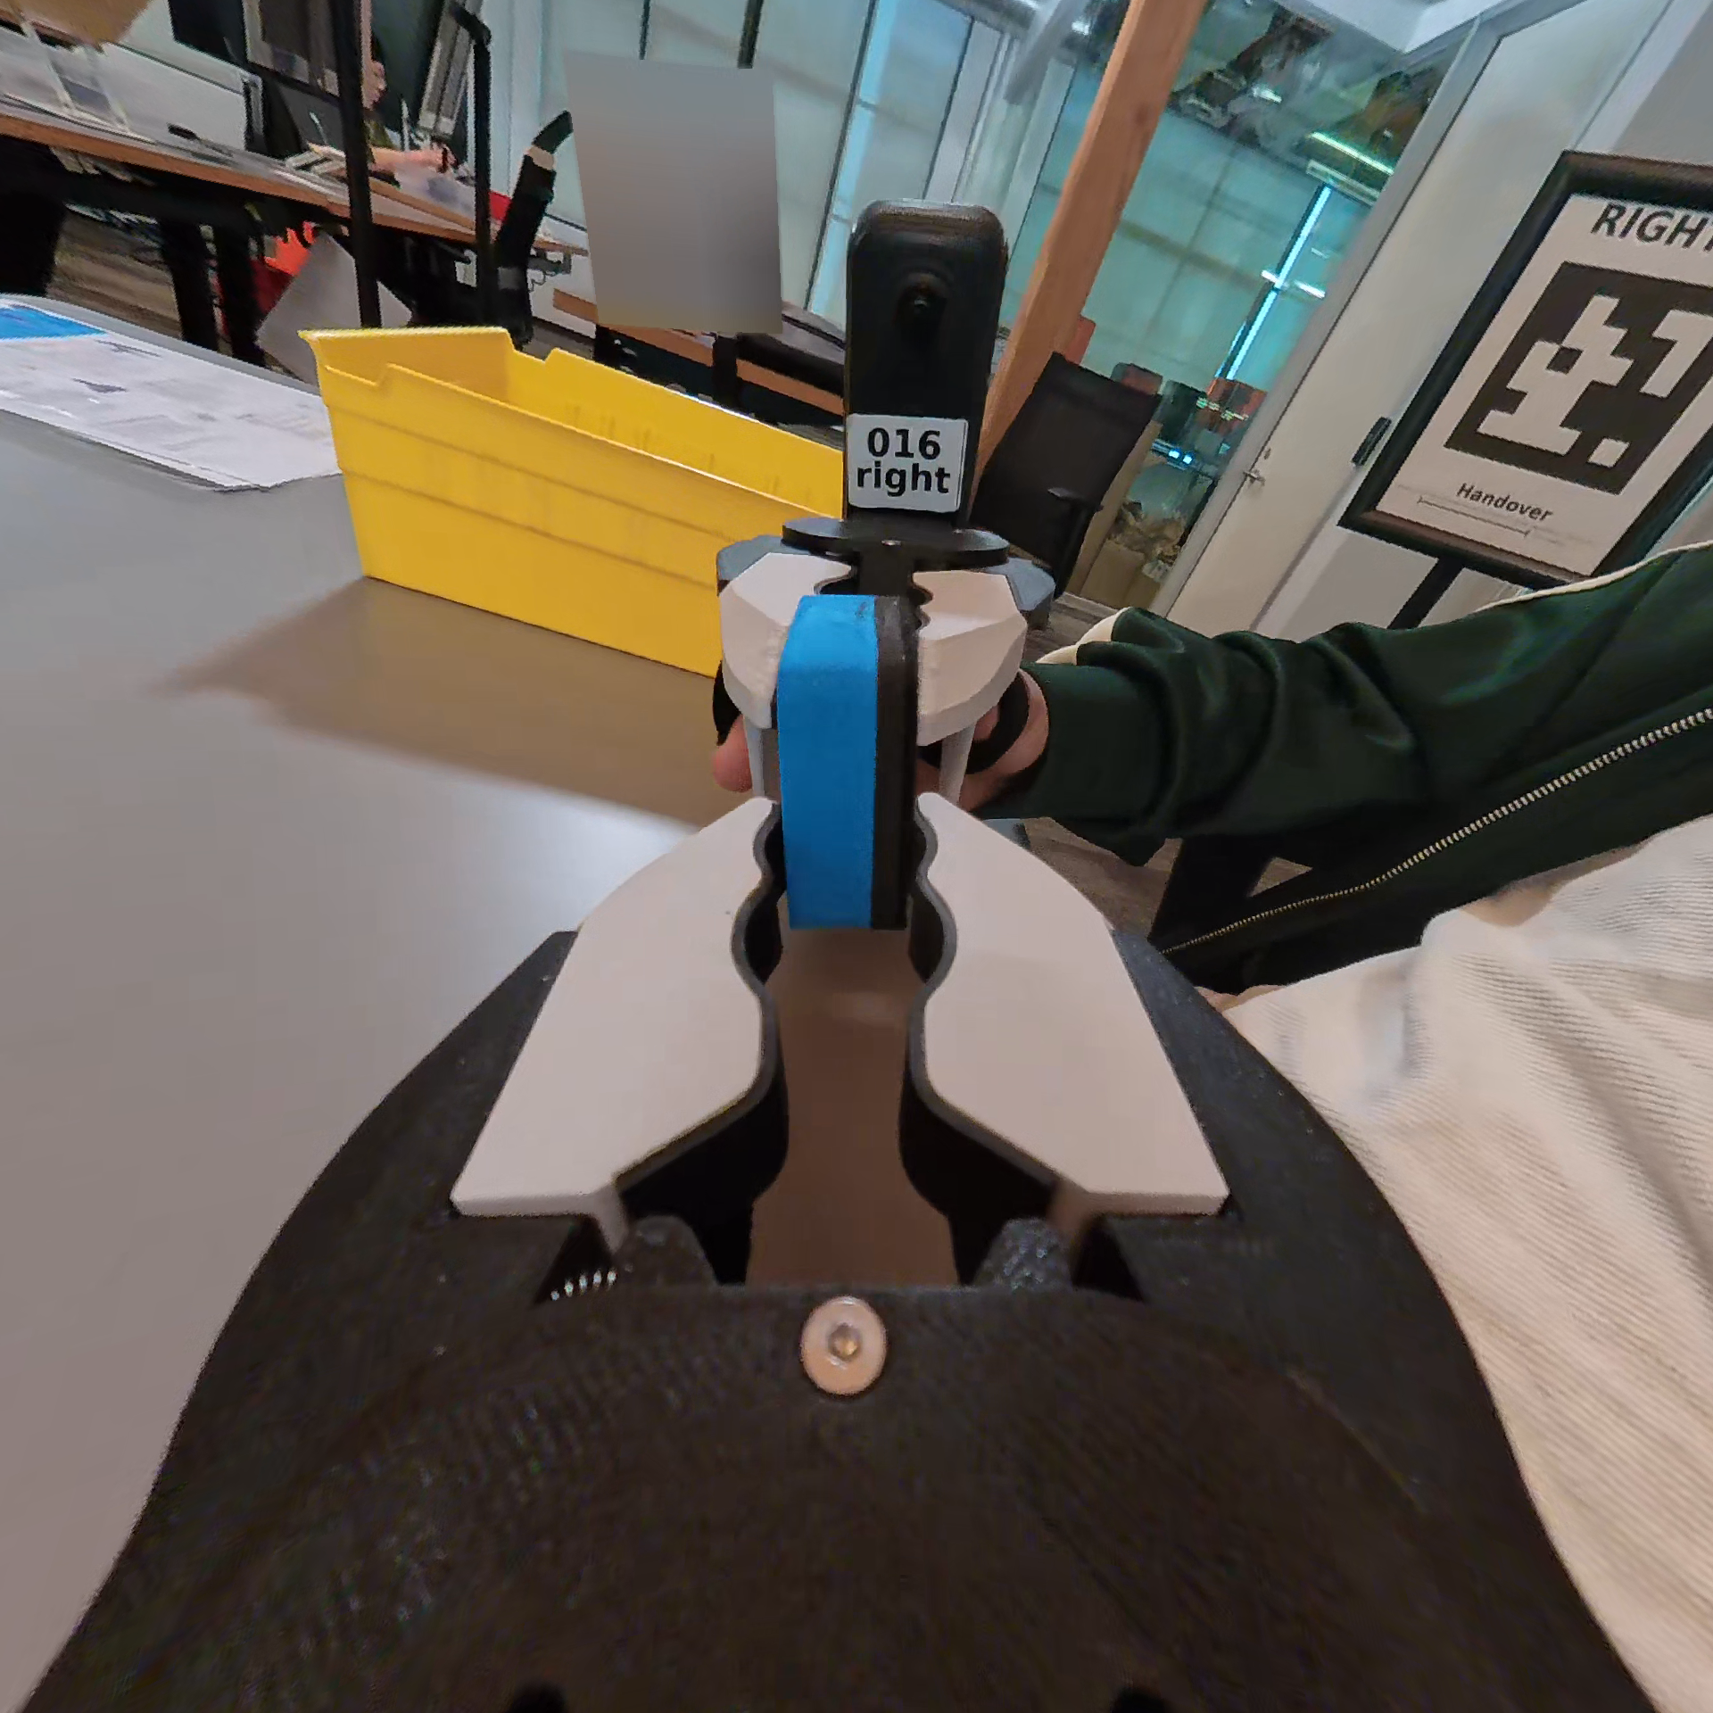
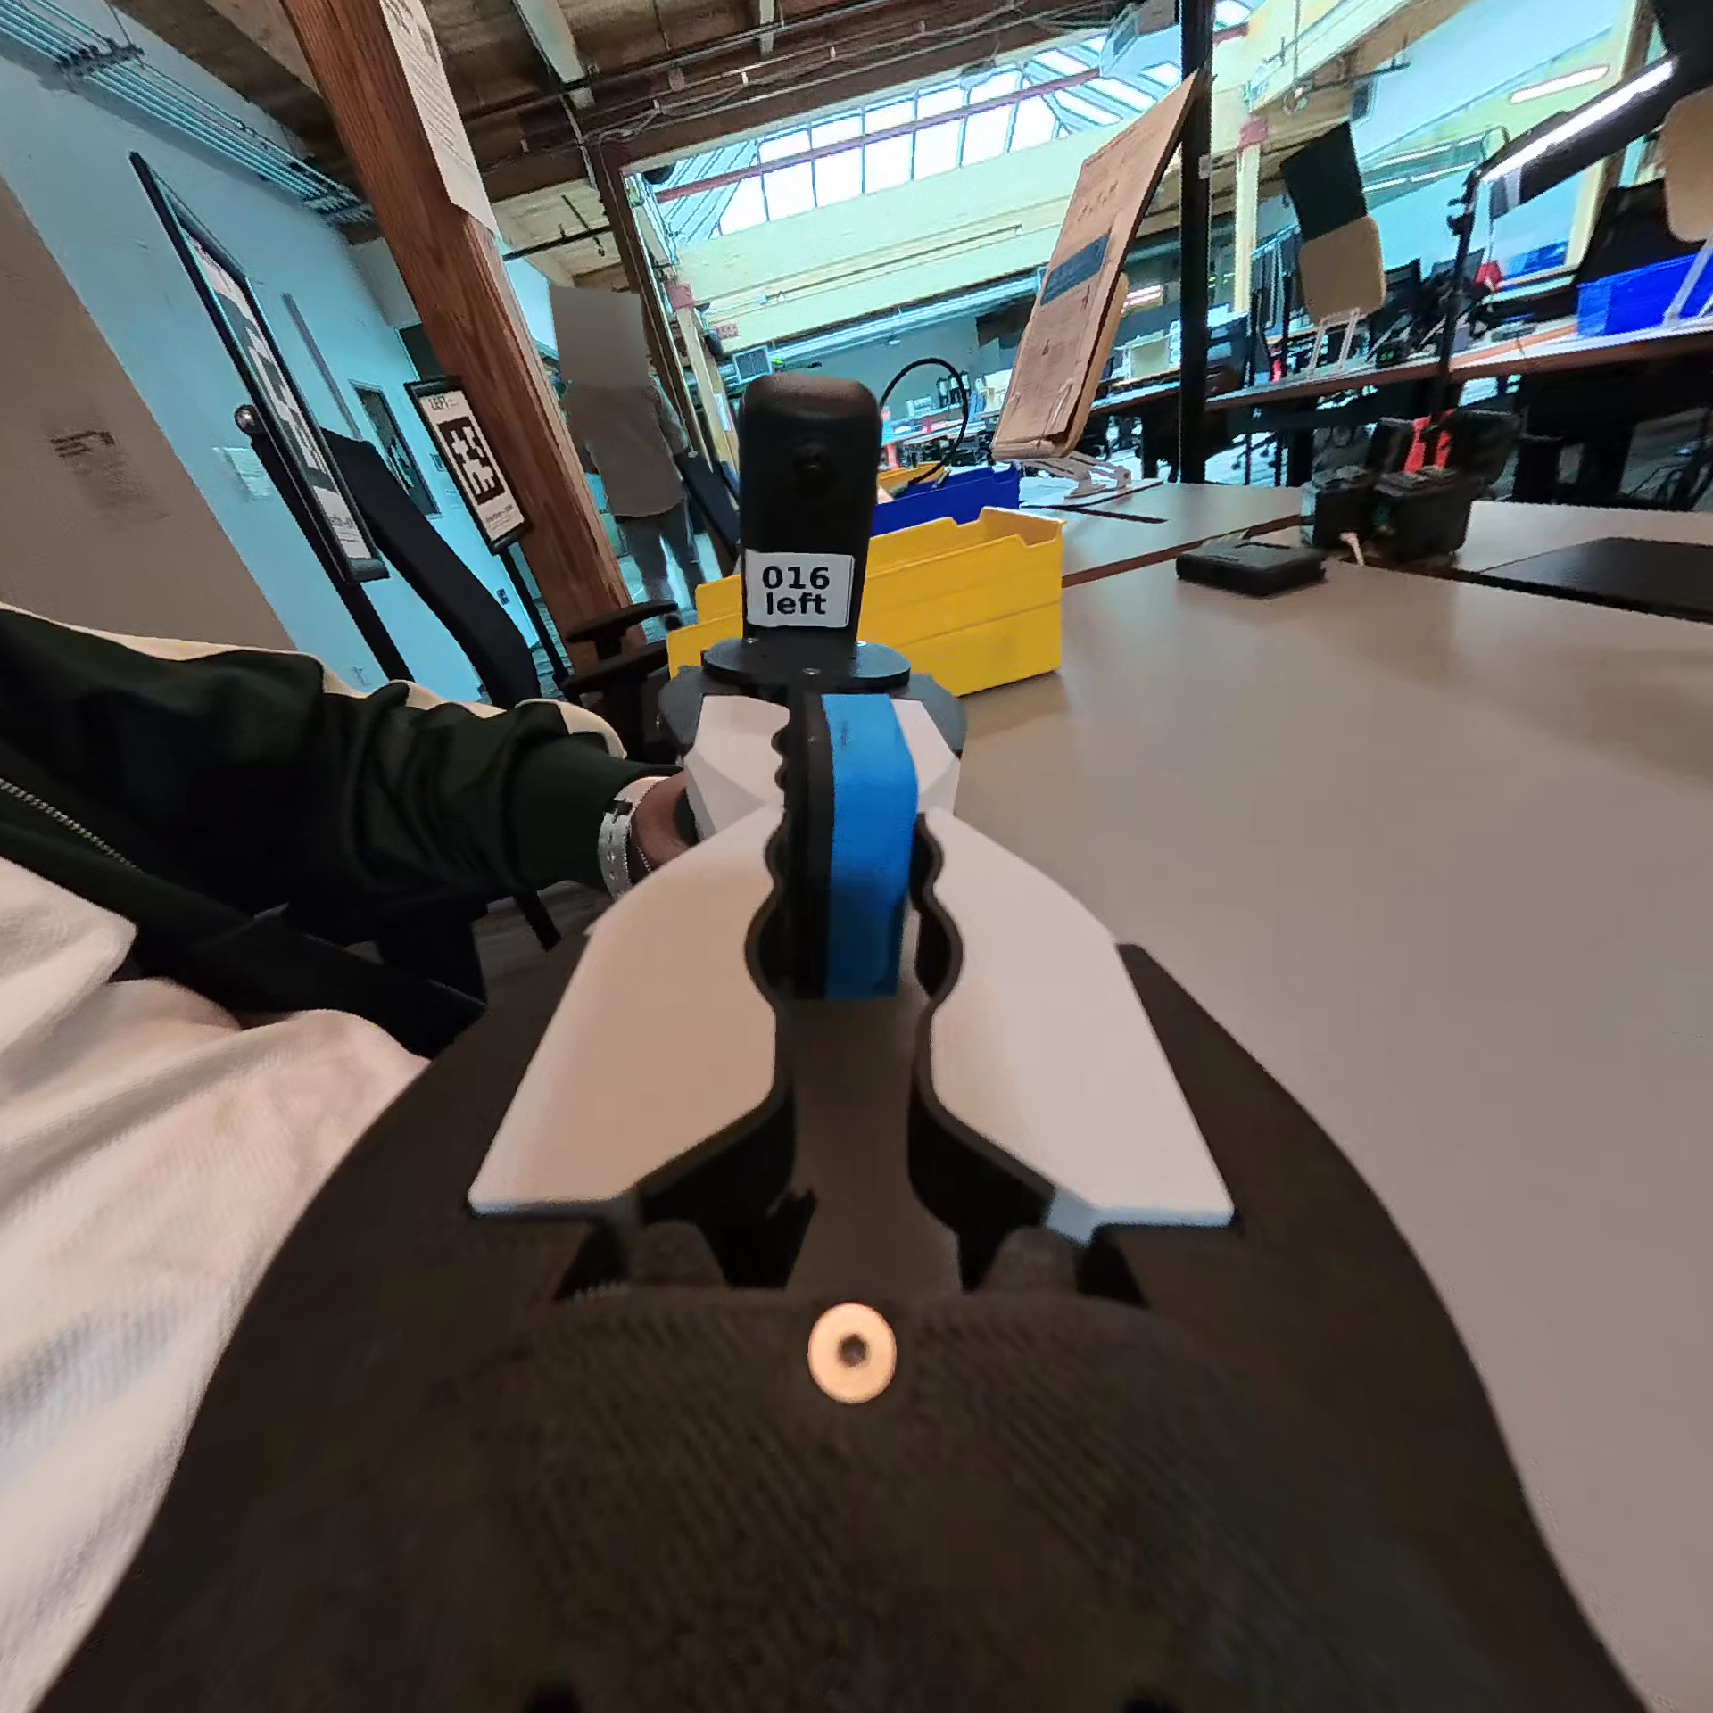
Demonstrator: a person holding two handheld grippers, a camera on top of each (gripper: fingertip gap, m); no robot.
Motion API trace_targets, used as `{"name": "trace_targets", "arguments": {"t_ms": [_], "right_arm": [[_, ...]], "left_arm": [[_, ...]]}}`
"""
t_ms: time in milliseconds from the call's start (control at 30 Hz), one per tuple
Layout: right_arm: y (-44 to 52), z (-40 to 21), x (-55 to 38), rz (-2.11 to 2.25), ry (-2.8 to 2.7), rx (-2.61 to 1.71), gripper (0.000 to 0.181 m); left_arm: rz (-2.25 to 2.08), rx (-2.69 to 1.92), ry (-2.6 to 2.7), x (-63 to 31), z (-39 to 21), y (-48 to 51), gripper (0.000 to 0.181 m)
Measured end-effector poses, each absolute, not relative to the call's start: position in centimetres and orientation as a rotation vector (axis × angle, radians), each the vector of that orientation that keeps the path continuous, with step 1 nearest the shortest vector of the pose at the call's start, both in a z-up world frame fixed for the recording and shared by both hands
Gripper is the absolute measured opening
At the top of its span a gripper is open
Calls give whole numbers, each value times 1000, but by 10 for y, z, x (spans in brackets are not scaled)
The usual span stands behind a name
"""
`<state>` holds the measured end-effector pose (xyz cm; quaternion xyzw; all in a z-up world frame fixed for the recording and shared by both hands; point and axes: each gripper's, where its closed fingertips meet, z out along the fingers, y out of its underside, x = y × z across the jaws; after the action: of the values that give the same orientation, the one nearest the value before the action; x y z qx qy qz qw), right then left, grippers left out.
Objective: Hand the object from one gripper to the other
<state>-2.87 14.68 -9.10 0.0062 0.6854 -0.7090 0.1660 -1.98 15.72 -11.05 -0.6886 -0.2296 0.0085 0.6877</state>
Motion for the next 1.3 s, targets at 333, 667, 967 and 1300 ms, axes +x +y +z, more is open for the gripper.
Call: {"name": "trace_targets", "arguments": {"t_ms": [333, 667, 967, 1300], "right_arm": [[150, -86, -34, -2030, 1907, 71, 23], [152, -84, -37, -2017, 1869, 110, 24], [150, -87, -35, -2009, 1906, 92, 24], [150, -88, -36, -2006, 1911, 97, 23]], "left_arm": [[61, -1535, -509, -23, -110, 156, 36], [55, -1546, -510, -23, -113, 157, 36], [67, -1579, -500, -22, -116, 160, 36], [63, -1574, -506, -23, -116, 159, 37]]}}
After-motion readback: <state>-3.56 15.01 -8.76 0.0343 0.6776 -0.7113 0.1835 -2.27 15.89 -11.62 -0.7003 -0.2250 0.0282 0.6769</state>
